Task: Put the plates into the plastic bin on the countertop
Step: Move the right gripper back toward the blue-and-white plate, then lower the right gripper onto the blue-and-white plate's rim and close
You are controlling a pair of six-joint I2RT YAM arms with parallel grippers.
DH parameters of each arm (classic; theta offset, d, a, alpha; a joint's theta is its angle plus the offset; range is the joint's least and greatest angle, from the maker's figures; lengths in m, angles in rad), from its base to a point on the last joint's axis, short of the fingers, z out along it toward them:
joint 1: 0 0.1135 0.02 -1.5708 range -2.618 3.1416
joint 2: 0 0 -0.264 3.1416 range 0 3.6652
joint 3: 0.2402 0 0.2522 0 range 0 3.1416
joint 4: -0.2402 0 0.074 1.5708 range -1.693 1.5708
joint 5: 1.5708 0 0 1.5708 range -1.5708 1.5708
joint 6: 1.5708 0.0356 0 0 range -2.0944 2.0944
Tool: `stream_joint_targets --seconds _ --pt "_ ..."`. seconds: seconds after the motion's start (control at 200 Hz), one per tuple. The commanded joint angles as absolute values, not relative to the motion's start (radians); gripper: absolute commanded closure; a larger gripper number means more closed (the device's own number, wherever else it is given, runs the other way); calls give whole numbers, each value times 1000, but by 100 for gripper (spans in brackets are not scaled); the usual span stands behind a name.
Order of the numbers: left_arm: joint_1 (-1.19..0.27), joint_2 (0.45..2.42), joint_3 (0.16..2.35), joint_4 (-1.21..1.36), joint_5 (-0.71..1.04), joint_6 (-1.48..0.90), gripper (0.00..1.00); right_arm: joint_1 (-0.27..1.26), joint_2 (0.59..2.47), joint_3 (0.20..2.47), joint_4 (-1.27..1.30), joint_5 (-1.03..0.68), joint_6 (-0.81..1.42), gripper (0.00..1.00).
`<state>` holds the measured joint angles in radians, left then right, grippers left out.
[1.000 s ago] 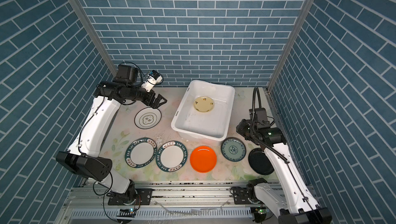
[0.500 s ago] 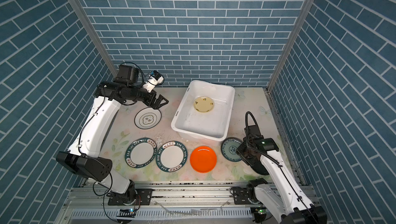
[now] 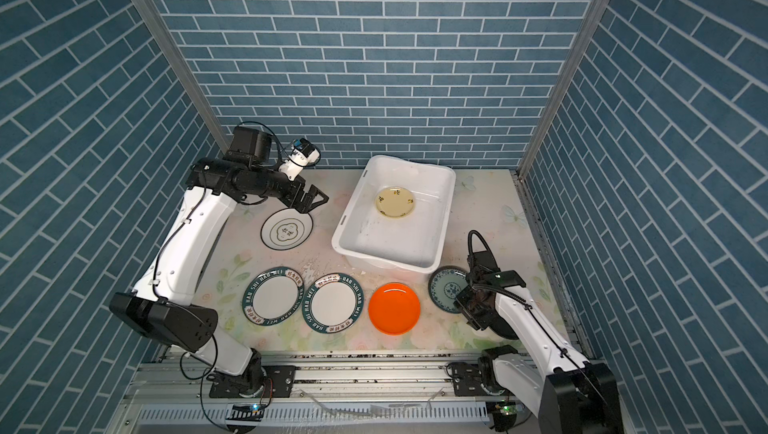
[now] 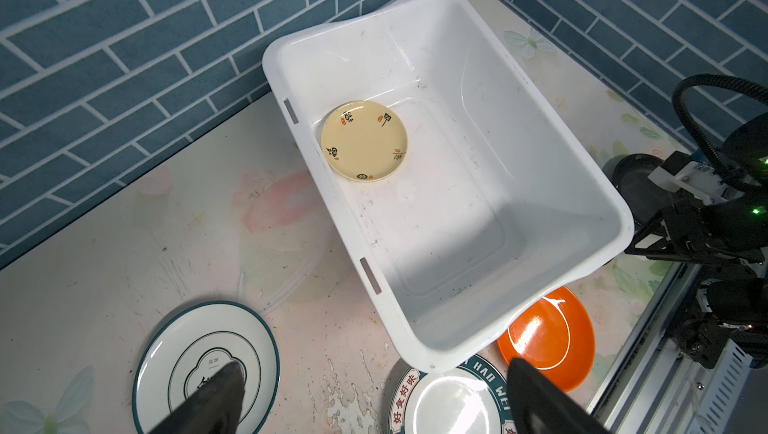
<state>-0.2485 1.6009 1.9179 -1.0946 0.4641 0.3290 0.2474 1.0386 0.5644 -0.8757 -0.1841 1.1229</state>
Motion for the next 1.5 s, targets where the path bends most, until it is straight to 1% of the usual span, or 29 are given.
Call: stream_joint_targets --seconds 0.0,0.37,0.615,0.895,1.03,1.215,1.275,1.47,1.495 --pt "-256 1598 1919 -1109 453 343 0 245 1071 533 -811 -182 1183 54" --pt "-258 1578 1911 -1111 427 356 0 243 1120 531 -714 -149 1197 56" --pt "-257 1573 1906 -1111 423 359 0 238 1149 505 -655 -143 1218 62" --pt "-257 1573 1897 -1104 427 354 0 223 1084 458 -653 -106 1258 74" --pt "-258 1577 1899 -1105 432 352 0 212 1038 432 -655 -94 1283 78" --pt "-258 1580 1898 -1104 436 348 1 195 998 398 -638 -95 1307 80" --pt "-257 1578 1899 -1103 436 348 0 194 992 391 -631 -95 1310 83" --pt "-261 1575 1892 -1101 437 347 1 189 971 388 -636 -94 1321 83" --pt "-260 1574 1891 -1100 437 347 0 189 967 387 -636 -72 1321 83"
